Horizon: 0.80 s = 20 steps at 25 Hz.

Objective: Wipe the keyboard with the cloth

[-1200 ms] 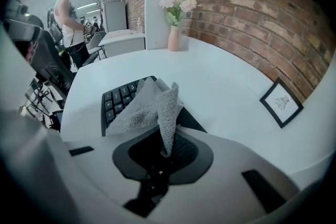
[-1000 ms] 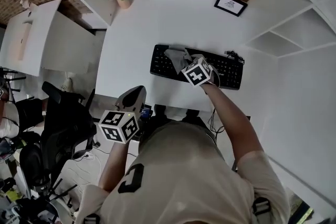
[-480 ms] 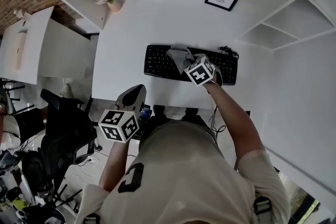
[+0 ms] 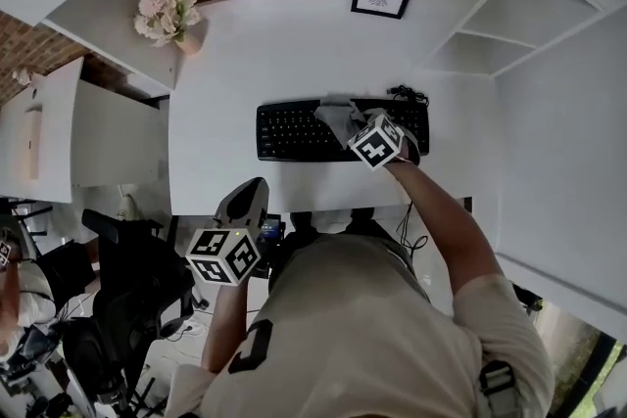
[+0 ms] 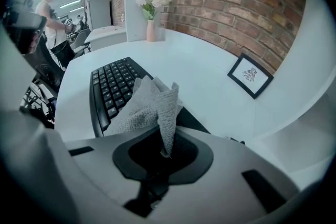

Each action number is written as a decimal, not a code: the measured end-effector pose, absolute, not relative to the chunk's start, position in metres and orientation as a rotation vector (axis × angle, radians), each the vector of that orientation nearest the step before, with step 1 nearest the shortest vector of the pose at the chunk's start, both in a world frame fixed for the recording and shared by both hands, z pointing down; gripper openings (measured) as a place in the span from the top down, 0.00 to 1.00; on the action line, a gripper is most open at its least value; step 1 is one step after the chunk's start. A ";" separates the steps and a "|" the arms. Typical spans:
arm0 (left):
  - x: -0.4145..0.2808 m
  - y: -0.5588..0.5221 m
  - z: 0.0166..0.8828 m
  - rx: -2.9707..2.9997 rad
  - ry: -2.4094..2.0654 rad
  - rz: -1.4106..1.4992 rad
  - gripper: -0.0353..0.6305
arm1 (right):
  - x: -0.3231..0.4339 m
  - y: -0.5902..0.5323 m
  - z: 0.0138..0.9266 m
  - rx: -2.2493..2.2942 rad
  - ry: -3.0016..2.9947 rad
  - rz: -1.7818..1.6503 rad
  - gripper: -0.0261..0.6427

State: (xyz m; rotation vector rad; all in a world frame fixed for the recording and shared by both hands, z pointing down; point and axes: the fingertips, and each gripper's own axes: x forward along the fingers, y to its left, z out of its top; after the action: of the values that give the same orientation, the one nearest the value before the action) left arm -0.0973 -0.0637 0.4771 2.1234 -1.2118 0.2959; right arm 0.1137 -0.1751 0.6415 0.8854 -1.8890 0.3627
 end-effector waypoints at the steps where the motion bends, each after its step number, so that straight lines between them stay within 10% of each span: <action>1: -0.096 -0.064 0.477 2.125 -1.209 0.299 0.94 | 0.117 -0.176 0.642 0.888 -1.888 0.362 0.92; 20: -0.066 -0.066 0.473 2.194 -1.117 0.367 0.94 | 0.220 -0.158 0.640 1.088 -1.785 0.479 0.93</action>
State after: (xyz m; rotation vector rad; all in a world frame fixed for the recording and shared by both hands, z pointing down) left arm -0.0662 -0.0655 0.4726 2.1936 -1.1169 0.3668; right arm 0.2203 -0.1580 0.6403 1.0884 -1.7852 0.4793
